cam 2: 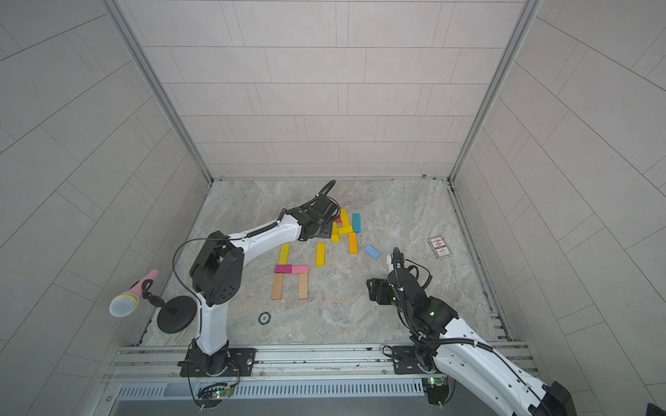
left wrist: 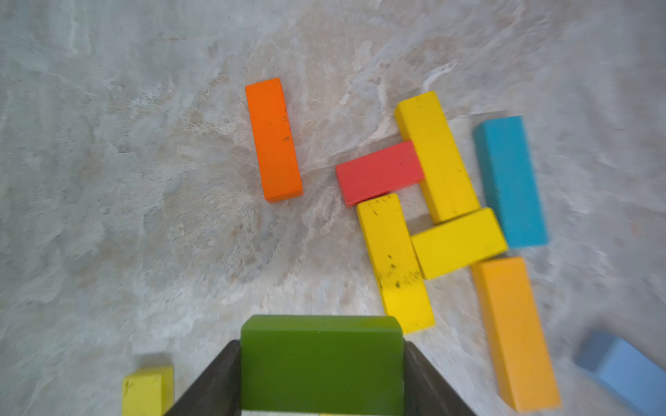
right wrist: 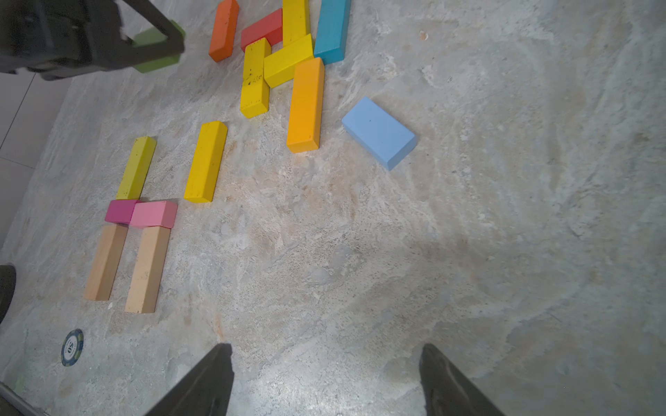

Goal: Assemble the letter h with building blocks
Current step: Pick up the building block from the center of the board, then assemble the building block at the center of the board.

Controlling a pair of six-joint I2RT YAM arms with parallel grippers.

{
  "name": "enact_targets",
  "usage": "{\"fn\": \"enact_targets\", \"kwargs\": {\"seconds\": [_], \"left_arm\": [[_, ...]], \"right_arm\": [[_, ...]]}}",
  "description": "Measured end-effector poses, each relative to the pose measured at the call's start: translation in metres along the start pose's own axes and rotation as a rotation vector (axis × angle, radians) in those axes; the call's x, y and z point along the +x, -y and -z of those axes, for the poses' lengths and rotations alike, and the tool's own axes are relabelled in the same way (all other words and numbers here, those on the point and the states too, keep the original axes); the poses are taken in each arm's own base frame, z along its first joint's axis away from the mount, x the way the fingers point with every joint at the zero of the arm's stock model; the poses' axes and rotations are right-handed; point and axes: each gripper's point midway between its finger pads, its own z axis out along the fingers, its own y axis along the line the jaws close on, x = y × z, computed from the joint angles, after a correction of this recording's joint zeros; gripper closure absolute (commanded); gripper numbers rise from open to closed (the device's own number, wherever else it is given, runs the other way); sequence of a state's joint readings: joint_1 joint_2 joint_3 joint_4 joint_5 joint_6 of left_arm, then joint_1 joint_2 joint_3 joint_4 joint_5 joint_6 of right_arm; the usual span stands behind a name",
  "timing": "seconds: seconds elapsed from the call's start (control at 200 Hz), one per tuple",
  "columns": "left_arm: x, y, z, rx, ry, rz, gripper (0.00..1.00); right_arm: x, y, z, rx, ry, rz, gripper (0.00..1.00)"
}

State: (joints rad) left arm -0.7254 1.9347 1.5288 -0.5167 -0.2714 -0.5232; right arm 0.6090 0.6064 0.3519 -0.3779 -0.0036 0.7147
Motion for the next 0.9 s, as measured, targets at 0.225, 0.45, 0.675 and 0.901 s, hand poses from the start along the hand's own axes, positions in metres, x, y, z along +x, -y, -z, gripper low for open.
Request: {"fn": "enact_targets", "kwargs": {"seconds": [0.225,0.45,0.675,0.901], "left_arm": [[0.056,0.026,0.051,0.075,0.000,0.025,0.44],[0.144,0.044,0.048,0.063,-0.121,-0.012,0.44],[0.157,0.043,0.040,0.040,-0.150,0.043,0.45],[0.172,0.039,0.020,-0.016,-0.191,0.050,0.45]], "right_arm": [[0.004,0.006,0.000,0.005,0.011,-0.006,0.17],[0.007,0.012,0.001,0.012,0.017,-0.011,0.17],[0.006,0.012,0.002,0.011,0.025,-0.015,0.17],[0.003,0.013,0.007,0.003,0.045,-0.022,0.17]]}}
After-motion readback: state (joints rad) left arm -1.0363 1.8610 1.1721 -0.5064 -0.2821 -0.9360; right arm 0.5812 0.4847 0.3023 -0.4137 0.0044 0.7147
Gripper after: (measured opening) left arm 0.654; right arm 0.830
